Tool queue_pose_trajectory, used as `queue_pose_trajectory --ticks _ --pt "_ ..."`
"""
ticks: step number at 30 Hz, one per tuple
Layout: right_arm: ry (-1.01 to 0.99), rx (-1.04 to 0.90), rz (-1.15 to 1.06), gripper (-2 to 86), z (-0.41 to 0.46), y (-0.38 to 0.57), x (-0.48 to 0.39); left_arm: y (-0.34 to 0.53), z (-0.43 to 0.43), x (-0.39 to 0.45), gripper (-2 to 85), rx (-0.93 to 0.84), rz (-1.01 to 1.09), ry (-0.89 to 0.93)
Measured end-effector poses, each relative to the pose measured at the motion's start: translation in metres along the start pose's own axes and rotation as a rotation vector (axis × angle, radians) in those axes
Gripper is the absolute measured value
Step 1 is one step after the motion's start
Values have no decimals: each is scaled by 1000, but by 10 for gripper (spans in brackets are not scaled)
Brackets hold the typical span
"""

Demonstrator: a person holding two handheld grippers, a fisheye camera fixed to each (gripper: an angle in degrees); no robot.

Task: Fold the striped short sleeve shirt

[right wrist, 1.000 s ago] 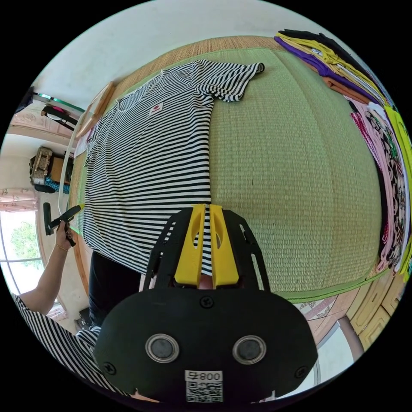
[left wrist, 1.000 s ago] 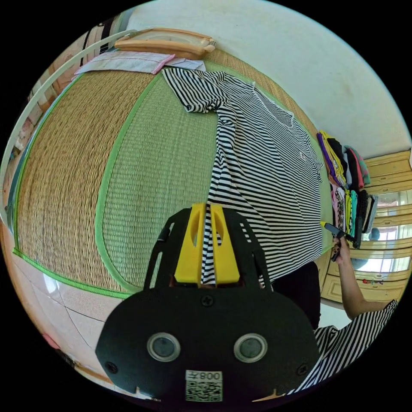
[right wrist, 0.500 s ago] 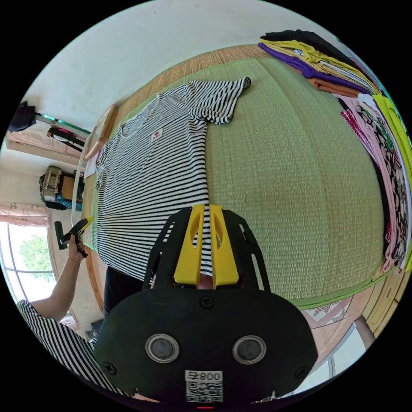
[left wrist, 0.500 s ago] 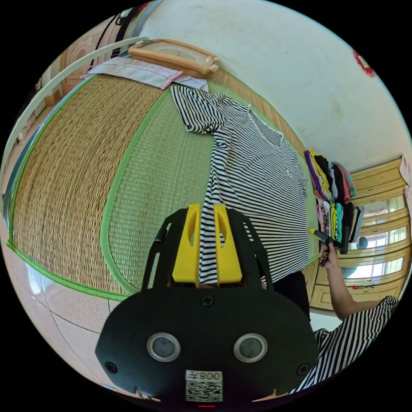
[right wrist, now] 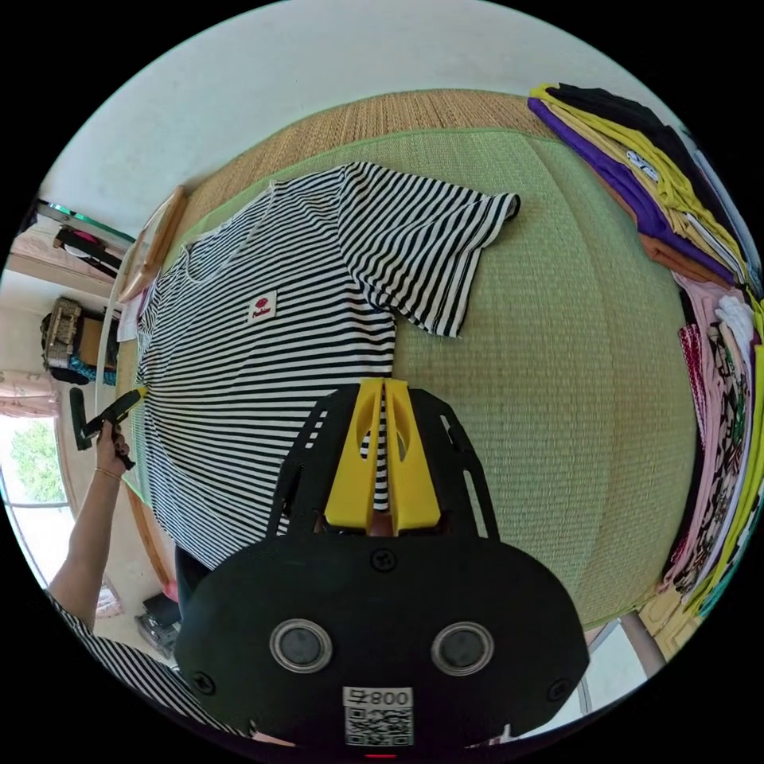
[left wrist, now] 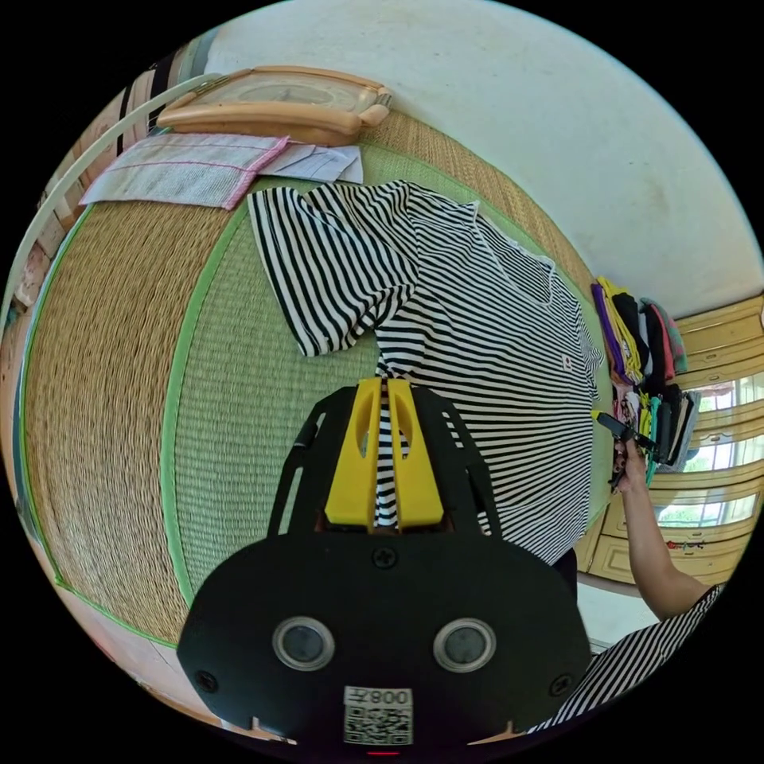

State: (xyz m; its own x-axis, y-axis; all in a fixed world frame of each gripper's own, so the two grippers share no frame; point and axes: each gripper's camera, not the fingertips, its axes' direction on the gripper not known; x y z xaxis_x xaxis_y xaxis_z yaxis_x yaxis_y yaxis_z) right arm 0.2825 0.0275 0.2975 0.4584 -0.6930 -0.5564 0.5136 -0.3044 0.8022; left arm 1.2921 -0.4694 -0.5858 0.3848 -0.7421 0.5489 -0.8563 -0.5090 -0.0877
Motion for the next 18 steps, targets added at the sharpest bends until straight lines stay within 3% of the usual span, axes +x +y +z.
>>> queue_pose_trajectory --ticks 10,15,18 --pt "-92 69 21 2 -33 19 21 14 -61 25 52 64 -16 99" --pt "-77 43 -87 9 -54 83 3 69 -93 52 55 35 22 155" --pt "-35 -15 -96 8 -48 131 -3 98 -106 69 46 -12 20 83"
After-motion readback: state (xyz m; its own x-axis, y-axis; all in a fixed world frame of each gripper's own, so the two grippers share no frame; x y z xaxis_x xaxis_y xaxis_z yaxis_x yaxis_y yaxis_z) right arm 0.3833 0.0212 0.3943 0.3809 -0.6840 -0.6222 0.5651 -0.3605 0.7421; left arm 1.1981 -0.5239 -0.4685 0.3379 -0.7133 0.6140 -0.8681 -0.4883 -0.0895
